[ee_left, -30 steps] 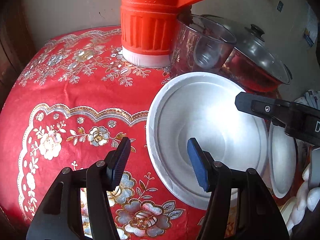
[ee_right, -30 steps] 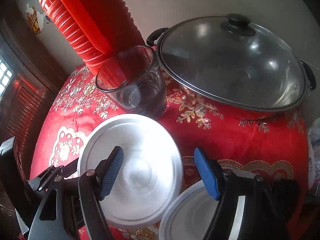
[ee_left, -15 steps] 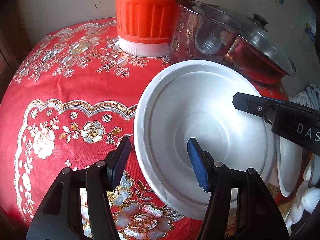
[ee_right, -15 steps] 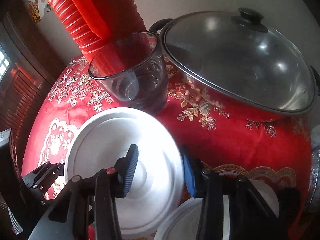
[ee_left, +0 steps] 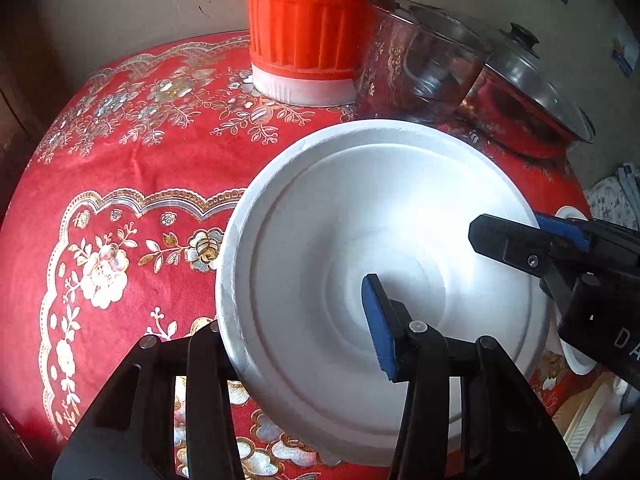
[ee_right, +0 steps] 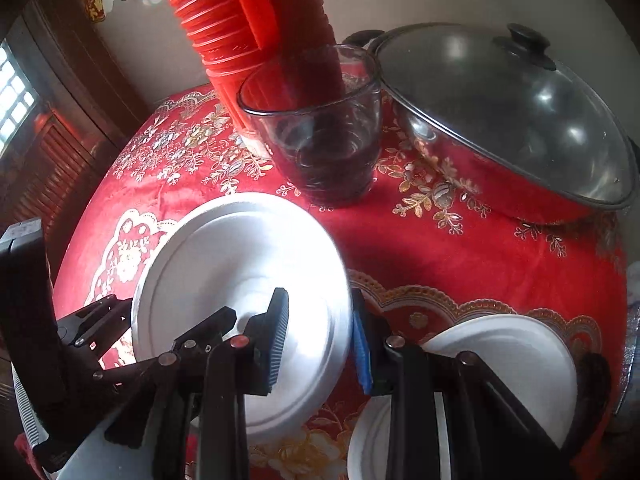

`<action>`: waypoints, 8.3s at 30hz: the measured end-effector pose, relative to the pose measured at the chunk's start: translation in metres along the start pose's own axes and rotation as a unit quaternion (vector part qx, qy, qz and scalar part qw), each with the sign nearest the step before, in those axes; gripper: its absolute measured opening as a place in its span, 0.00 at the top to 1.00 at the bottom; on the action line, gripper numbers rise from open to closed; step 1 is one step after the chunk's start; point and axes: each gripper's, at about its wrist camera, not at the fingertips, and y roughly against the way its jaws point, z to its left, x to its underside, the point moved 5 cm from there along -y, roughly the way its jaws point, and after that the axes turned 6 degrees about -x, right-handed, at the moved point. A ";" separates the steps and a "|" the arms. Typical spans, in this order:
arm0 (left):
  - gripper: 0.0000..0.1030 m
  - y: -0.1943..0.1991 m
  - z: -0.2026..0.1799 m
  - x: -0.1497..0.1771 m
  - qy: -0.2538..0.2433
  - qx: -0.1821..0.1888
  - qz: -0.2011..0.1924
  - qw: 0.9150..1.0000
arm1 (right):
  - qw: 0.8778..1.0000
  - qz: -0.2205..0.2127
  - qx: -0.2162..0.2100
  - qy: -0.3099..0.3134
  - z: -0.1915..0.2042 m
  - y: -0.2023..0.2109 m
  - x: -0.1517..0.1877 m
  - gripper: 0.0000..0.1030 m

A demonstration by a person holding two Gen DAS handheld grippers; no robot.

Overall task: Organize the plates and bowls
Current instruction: 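Close the left gripper on the white bowl rim, then carry the white bowl into the green bowl and open the left gripper, then move the left gripper to the beige ribbed plastic plate rim, then close the left gripper on the beige plate rim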

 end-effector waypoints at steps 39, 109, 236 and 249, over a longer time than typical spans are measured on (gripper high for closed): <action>0.84 0.016 0.036 0.013 0.018 0.006 0.012 1.000 | 0.999 0.000 0.032 0.013 0.016 0.013 0.030 0.88; 0.84 0.200 0.233 0.183 0.102 -0.049 -0.115 0.987 | 0.986 -0.035 -0.068 0.148 0.263 0.070 0.127 0.84; 0.44 0.130 -0.101 0.128 -0.122 0.109 -0.054 0.985 | 0.980 -0.097 0.080 -0.152 -0.048 0.191 0.223 0.38; 0.44 0.104 -0.130 0.134 -0.140 0.103 -0.022 0.985 | 0.982 -0.071 0.072 -0.161 -0.072 0.169 0.227 0.38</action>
